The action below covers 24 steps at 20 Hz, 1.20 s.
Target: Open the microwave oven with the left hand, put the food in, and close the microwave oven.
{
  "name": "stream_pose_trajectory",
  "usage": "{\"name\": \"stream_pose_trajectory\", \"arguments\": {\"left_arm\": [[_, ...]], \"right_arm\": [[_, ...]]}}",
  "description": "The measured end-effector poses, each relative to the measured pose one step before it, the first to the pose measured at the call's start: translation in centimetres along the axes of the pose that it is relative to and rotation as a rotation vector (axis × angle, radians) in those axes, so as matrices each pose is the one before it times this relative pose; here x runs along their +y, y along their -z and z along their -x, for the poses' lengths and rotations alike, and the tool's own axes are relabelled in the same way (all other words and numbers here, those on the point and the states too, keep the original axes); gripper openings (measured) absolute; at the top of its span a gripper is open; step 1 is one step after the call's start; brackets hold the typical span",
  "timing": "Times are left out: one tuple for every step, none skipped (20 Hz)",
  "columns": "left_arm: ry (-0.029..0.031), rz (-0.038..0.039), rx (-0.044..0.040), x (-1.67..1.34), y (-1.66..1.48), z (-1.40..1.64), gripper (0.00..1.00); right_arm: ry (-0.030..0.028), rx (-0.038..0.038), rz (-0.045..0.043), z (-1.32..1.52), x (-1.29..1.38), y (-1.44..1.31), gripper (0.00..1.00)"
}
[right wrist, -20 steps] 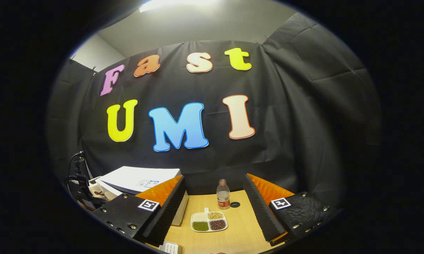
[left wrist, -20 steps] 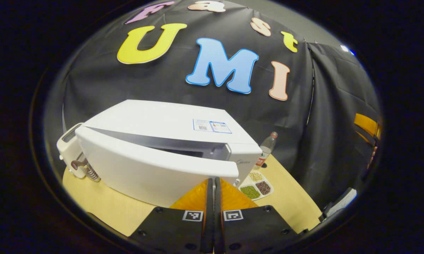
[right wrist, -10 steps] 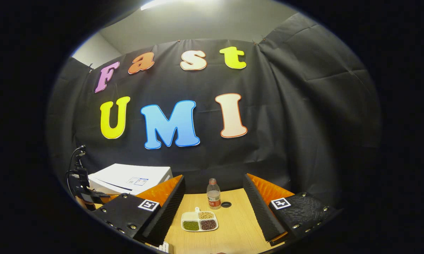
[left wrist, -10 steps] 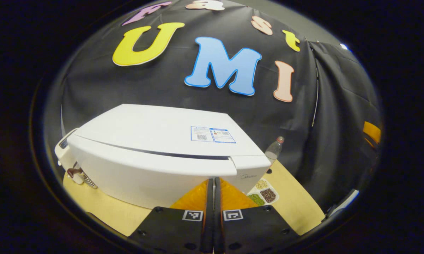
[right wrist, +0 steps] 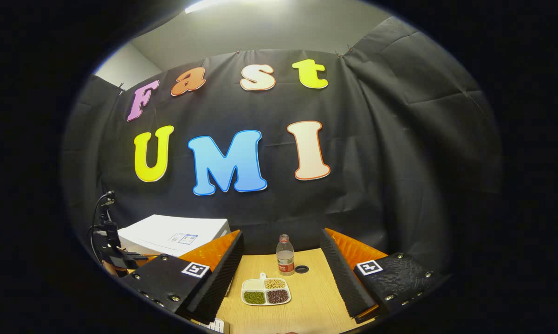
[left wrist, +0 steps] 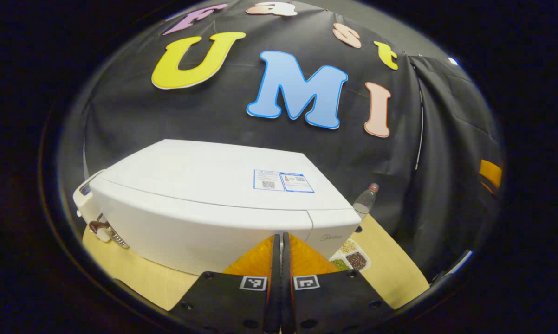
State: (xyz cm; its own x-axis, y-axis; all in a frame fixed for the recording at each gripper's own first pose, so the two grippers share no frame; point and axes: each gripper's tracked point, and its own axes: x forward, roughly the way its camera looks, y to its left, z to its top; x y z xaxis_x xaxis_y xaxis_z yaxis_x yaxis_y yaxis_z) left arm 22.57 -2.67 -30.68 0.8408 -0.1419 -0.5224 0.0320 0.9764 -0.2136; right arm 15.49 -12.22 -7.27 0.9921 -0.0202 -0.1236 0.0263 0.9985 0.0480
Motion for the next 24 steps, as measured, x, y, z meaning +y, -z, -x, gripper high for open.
{"name": "stream_pose_trajectory", "arguments": {"left_arm": [[-0.00119,-0.01843,-0.01261,0.152,-0.078,-0.173,0.07],[0.00398,-0.0143,0.00216,0.217,-0.073,-0.372,0.07],[0.00486,0.00279,0.00009,-0.056,0.039,0.038,0.07],[0.00276,0.00014,0.00039,0.006,0.006,-0.007,0.07],[0.00101,-0.00004,-0.00015,-0.013,-0.015,0.073,0.07],[-0.0045,-0.00397,0.00048,0.004,-0.069,-0.033,0.07],[-0.0097,-0.01066,-0.01024,0.148,-0.507,0.336,0.07],[-0.00202,-0.01246,-0.02149,-0.046,-0.831,0.578,0.08],[0.00168,-0.01714,-0.02538,-0.063,-1.083,0.851,0.07],[-0.00294,-0.02106,-0.02322,0.137,-1.095,1.096,0.07],[-0.00398,-0.01729,-0.02637,0.102,-1.391,1.281,0.07],[-0.00487,-0.00968,-0.03212,0.192,-1.665,1.51,0.07],[-0.00823,-0.00825,-0.0389,0.234,-2.011,1.553,0.07],[-0.01023,-0.01138,-0.04093,0.341,-2.022,1.461,0.07],[-0.01017,-0.01401,-0.03911,0.404,-2.154,1.543,0.07],[-0.01104,-0.01542,-0.03574,0.402,-2.002,1.495,0.08],[-0.01322,-0.0106,-0.03763,0.542,-2.185,1.461,0.07],[-0.00967,-0.00745,-0.04648,0.679,-2.351,1.245,0.07],[-0.00818,0.0001,-0.04127,0.486,-2.314,1.484,0.29],[-0.00159,-0.00191,-0.03267,0.538,-1.528,1.513,0.52],[-0.00882,-0.00353,-0.02285,0.708,-1.498,1.299,0.74],[-0.0087,-0.00176,-0.01697,0.901,-0.968,1.035,0.96],[-0.00583,-0.00151,-0.01144,0.857,-0.819,0.85,0.94],[0.00441,0.00246,-0.00093,0.553,-0.103,0.542,0.97]], "right_arm": [[0.00081,-0.00145,0.00383,0.092,0.03,-0.072,0.99],[0.003,-0.00293,0.00204,0.122,-0.065,-0.048,0.99],[0.00245,0.00118,-0.00078,0.065,-0.018,-0.084,0.99],[0.00033,0.00277,-0.00033,0.114,-0.009,0.169,0.99],[0.00337,0.00223,-0.00052,0.034,0.061,0.039,0.99],[0.0006,-0.00058,-0.00369,0.042,0.1,-0.071,0.99],[-0.00061,-0.00062,-0.00352,-0.316,0.324,0.399,0.99],[-0.00238,0.00011,-0.00098,0.063,0.367,0.007,0.99],[-0.00604,-0.00254,0.0001,0.116,0.507,-0.165,0.99],[-0.00768,-0.00616,0.00043,0.091,0.682,-0.227,0.99],[-0.00996,-0.00479,0.00199,0.099,0.876,-0.4,0.99],[-0.01186,-0.00514,0.00283,0.082,0.91,-0.255,0.99],[-0.01282,-0.00366,-0.00002,0.217,1.062,-0.431,0.99],[-0.01439,-0.00566,-0.00282,0.246,1.138,-0.512,0.99],[-0.01294,-0.0071,-0.00342,0.229,1.127,-0.574,0.99],[-0.01134,-0.00324,-0.00107,0.147,1.126,-0.402,0.99],[-0.01243,-0.00022,-0.00198,0.17,1.313,-0.485,0.99],[-0.01275,-0.0035,-0.00462,0.271,1.296,-0.52,0.99],[-0.00935,-0.00503,-0.00341,0.274,1.129,-0.483,0.99],[-0.0057,-0.00955,-0.00144,0.291,0.96,-0.368,0.99],[-0.00394,-0.00772,0.001,0.232,1.003,-0.455,0.99],[-0.00534,-0.00803,0.00238,0.232,1.004,-0.161,0.99],[-0.0023,-0.00683,0.003,0.331,0.905,-0.259,0.99],[-0.00196,-0.00621,0.0031,0.314,0.828,-0.245,0.99]]}}
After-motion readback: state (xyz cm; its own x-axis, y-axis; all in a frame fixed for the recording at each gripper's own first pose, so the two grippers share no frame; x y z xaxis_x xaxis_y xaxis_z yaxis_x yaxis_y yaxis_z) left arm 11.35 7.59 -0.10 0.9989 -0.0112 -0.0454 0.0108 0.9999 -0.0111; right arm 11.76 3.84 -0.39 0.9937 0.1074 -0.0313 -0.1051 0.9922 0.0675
